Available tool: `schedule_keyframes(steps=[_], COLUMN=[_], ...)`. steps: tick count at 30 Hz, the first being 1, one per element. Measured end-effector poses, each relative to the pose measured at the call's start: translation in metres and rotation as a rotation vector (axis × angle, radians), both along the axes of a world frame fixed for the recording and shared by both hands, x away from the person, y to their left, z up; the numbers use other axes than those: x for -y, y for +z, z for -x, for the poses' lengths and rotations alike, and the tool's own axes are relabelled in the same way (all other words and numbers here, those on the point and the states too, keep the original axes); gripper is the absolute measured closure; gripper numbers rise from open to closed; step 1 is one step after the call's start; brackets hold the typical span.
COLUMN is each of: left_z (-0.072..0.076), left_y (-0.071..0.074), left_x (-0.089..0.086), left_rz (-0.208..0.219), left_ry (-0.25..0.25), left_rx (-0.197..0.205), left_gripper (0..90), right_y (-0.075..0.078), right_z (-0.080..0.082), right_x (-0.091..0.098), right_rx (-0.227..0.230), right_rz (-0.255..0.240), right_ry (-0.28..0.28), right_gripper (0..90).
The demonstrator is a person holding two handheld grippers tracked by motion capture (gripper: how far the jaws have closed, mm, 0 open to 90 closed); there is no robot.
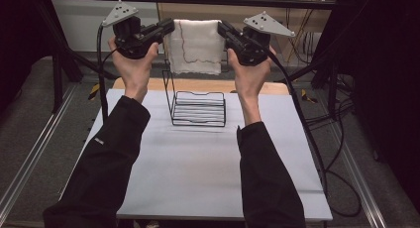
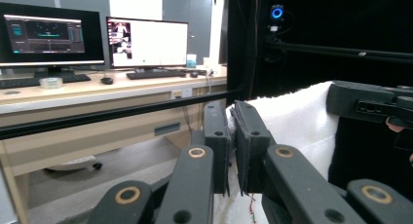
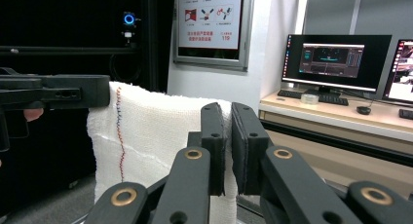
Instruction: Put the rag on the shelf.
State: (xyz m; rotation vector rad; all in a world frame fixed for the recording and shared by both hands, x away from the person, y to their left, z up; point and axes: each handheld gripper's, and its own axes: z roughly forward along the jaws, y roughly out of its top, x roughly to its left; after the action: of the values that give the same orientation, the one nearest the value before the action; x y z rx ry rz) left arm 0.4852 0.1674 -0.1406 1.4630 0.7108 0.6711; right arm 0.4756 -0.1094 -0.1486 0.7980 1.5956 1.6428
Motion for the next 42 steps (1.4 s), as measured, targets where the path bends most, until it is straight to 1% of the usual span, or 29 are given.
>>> schedule_keyframes(steps=[2,6,9,12,15,17,21,26,30,36,42], left_z=[-0.003,-0.01,-0.016,-0.021,-0.027,-0.03,-0.036,-0.04,-0.043,-0.042,-0.04], left_y=[0.001,-0.001,-0.003,-0.005,-0.008,-0.01,-0.013,-0.016,-0.02,-0.03,-0.039], left_x=[0.0,0.0,0.001,0.002,0.002,0.001,0.0,-0.001,-0.001,-0.002,-0.002], left_rz=[-0.002,0.016,0.023,0.028,0.021,0.032,0.033,0.014,0.01,0.011,-0.005], left_ry=[0.006,0.012,0.014,0.019,0.021,0.016,0.021,0.028,0.028,0.018,0.011], left_rx=[0.005,0.005,-0.006,-0.012,-0.017,-0.024,-0.037,-0.04,-0.048,-0.061,-0.072], left_gripper=[84.7,84.7,84.7,84.7,84.7,84.7,84.7,84.7,84.7,84.7,84.7], right_y=[-0.001,-0.002,-0.003,-0.003,-0.005,-0.006,-0.009,-0.013,-0.015,-0.021,-0.029], right_z=[-0.004,-0.012,-0.017,-0.023,-0.028,-0.031,-0.037,-0.043,-0.047,-0.046,-0.044], right_x=[0.0,-0.001,-0.001,-0.001,-0.001,-0.002,-0.003,-0.005,-0.006,-0.006,-0.006], right_rx=[-0.003,-0.006,-0.01,-0.015,-0.024,-0.026,-0.039,-0.052,-0.063,-0.075,-0.093], right_rz=[-0.003,-0.005,-0.013,-0.007,-0.007,0.0,0.004,0.011,0.019,0.033,0.044], right_ry=[-0.002,0.002,0.001,-0.007,-0.013,-0.014,-0.012,-0.015,-0.016,-0.016,-0.015], right_gripper=[84.9,84.8,84.8,84.8,84.8,84.8,84.8,84.8,84.8,84.8,84.7])
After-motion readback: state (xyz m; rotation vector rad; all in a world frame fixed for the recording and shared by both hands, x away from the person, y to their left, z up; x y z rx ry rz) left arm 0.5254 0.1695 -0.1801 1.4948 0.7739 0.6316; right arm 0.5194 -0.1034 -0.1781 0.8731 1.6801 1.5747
